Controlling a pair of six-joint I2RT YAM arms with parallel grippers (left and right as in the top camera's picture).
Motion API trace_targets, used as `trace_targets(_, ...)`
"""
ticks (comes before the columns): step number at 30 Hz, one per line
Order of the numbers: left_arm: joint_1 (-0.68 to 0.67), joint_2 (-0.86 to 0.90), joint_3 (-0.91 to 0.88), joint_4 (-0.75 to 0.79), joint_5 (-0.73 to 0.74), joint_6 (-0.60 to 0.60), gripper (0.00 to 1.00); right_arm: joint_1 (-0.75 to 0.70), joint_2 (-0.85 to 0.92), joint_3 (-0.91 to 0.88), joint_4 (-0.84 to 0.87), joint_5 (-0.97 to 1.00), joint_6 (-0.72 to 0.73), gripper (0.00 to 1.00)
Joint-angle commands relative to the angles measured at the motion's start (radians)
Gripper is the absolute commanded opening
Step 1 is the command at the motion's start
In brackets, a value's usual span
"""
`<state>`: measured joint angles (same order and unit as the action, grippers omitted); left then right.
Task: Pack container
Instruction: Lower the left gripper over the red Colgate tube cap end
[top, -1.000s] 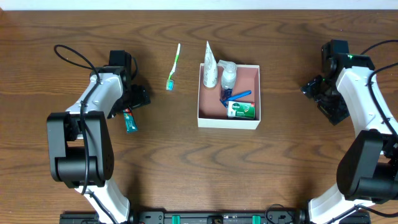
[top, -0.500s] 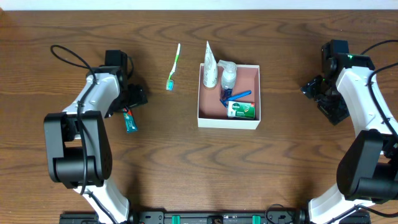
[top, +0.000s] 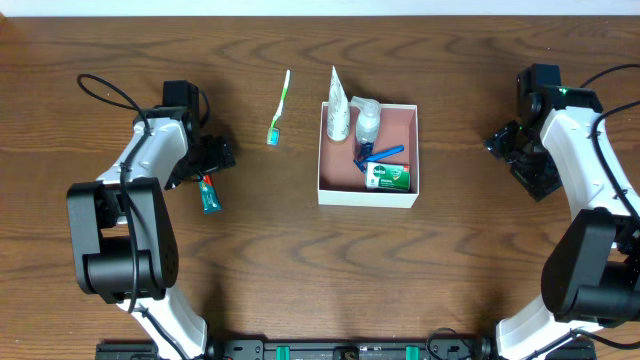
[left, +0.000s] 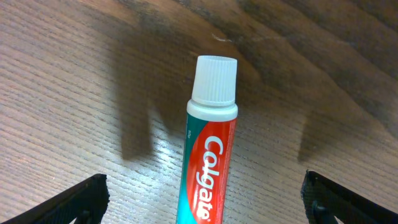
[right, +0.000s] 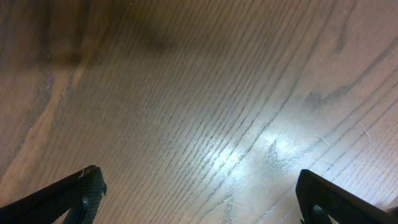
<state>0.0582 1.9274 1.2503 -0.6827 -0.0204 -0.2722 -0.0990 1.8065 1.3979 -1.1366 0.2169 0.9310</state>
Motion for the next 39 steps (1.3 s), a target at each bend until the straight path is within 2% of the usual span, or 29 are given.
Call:
trace_targets(1, 0.003, 0.014, -0.020, 0.001, 0.013, 0.018, 0.99, -0.006, 0.008, 0.007, 0.000, 0.011, -0.004, 0.99)
trace_targets(5, 0.003, 0.014, -0.022, 0.000, 0.013, 0.018, 1.00, -0.006, 0.008, 0.007, 0.000, 0.011, -0.004, 0.99)
trace_targets(7, 0.003, 0.014, -0.023, 0.001, 0.013, 0.018, 0.96, -0.006, 0.008, 0.007, 0.000, 0.011, -0.004, 0.99)
trace_targets(39, 0.005, 0.014, -0.056, 0.049, 0.013, 0.029, 0.96, -0.006, 0.008, 0.007, 0.000, 0.011, -0.004, 0.99)
